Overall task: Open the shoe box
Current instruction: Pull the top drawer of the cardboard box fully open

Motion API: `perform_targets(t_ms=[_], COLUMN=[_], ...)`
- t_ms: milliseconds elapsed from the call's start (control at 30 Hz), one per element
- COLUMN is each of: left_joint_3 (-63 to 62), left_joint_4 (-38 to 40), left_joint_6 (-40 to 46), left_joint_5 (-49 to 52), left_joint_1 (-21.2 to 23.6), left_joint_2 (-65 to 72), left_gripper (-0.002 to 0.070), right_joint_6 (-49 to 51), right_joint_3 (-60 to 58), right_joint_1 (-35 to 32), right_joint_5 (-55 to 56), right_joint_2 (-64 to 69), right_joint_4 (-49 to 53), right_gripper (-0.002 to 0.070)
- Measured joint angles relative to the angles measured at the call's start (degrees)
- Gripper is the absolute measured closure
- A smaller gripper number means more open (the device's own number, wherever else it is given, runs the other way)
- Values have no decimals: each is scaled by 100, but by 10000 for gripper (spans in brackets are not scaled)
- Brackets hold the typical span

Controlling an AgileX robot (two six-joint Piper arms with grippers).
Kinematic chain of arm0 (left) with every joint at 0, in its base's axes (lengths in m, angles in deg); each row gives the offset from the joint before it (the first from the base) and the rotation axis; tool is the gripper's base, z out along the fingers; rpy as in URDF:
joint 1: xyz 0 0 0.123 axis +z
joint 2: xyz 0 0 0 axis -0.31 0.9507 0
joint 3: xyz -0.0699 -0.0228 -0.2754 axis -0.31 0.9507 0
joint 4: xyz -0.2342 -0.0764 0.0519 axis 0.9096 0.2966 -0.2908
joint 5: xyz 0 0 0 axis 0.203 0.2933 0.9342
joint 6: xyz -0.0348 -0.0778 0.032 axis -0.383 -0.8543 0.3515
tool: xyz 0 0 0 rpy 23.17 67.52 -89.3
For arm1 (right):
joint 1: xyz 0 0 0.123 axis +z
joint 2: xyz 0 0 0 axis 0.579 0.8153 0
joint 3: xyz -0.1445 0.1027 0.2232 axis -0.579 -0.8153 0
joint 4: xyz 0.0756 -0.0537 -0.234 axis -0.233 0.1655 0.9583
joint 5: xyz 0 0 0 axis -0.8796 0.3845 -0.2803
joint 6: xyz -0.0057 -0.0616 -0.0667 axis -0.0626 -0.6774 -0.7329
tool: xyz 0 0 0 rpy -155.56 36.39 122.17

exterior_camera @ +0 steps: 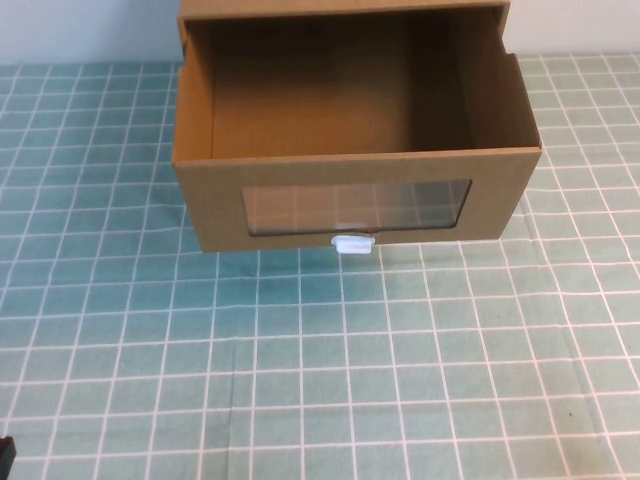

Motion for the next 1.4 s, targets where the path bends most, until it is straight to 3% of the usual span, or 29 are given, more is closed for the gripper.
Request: perform_targets(t_ms=[133,267,433,767,1400], left_joint_3=[0,0,0,0,0], left_joint_4=[0,0,0,0,0], left_joint_6=[0,0,0,0,0], left_joint_5=[0,0,0,0,0], left_joint_1=[0,0,0,0,0], left_joint_2=[0,0,0,0,0], left_gripper=[680,680,680,680,680], right_joint_6=[-1211,-1602,-1500,-384,-277], right_joint_3=[-529,-918,-924,-924,-924], right_joint_1=[-226,-623,-1071,-1083,-1083], right_joint_5=[694,967,663,594,551], right_joint_2=[-9,-9,-9,-22,-35], right_joint_4=[-895,-1323,-1108,-336,-244], right_gripper=[689,689,689,689,689])
